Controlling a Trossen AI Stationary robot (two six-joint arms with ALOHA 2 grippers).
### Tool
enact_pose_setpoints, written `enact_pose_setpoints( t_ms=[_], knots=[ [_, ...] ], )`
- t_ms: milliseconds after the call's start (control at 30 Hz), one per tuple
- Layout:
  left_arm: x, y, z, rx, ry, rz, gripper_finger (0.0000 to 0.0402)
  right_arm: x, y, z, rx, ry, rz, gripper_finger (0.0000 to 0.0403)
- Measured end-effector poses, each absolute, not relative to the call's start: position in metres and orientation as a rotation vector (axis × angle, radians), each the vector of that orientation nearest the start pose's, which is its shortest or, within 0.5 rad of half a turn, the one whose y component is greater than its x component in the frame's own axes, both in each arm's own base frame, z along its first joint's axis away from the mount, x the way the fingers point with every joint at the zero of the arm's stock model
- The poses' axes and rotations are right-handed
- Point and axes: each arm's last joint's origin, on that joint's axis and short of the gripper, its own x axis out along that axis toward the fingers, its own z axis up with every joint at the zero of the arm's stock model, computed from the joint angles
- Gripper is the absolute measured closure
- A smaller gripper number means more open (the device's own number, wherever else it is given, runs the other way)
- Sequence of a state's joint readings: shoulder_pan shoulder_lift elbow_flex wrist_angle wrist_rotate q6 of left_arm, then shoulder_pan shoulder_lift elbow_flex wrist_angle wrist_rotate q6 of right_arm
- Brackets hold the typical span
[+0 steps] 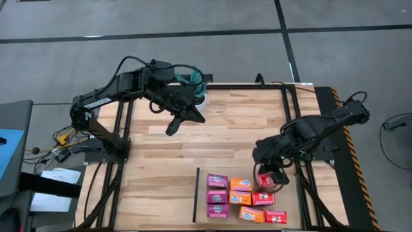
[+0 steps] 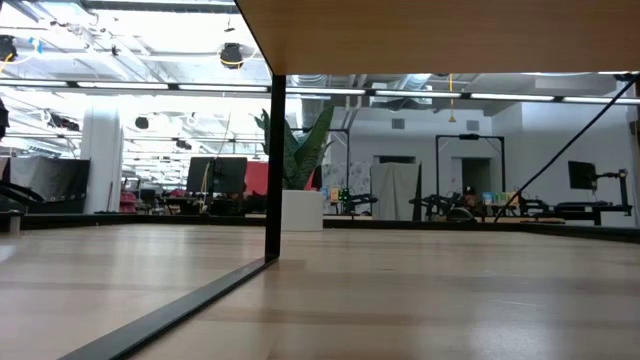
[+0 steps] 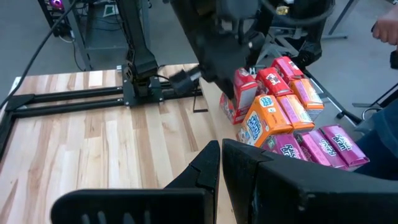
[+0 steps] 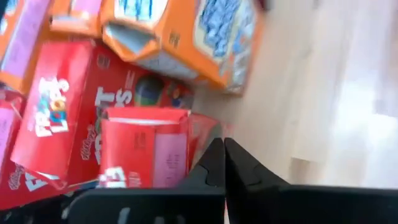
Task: Stack cereal on shelf
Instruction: Put the red cereal box on the upper right shelf
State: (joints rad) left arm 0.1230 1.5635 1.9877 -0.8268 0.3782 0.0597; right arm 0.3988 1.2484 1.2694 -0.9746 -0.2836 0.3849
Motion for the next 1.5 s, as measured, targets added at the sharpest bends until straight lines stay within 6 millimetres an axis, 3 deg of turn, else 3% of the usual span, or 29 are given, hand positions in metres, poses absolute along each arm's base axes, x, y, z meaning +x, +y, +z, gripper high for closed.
enact_pose_setpoints(
  t_ms=[333, 667, 800, 1067, 1333, 1500],
  knots=[
    [0.300, 0.026, 0.490, -0.054, 0.363, -0.260, 0.0394, 0.193, 0.098, 0.407, 0.276, 0.970, 0.320, 0.0393],
    [0.259, 0.011, 0.525, 0.021, 0.181, -0.241, 0.0400, 0.163, 0.162, 0.426, 0.506, 1.031, 0.339, 0.0398],
    [0.245, 0.008, 0.532, 0.056, 0.156, -0.198, 0.0401, 0.169, 0.194, 0.428, 0.495, 1.060, 0.323, 0.0398],
    [0.241, 0.005, 0.532, 0.061, 0.167, -0.211, 0.0401, 0.199, 0.236, 0.431, 0.365, 1.099, 0.276, 0.0398],
    [0.240, 0.005, 0.527, 0.045, 0.226, -0.213, 0.0401, 0.221, 0.257, 0.434, 0.291, 1.123, 0.271, 0.0398],
    [0.240, 0.005, 0.526, -0.001, 0.234, -0.208, 0.0401, 0.226, 0.265, 0.425, 0.224, 1.164, 0.266, 0.0398]
  ],
)
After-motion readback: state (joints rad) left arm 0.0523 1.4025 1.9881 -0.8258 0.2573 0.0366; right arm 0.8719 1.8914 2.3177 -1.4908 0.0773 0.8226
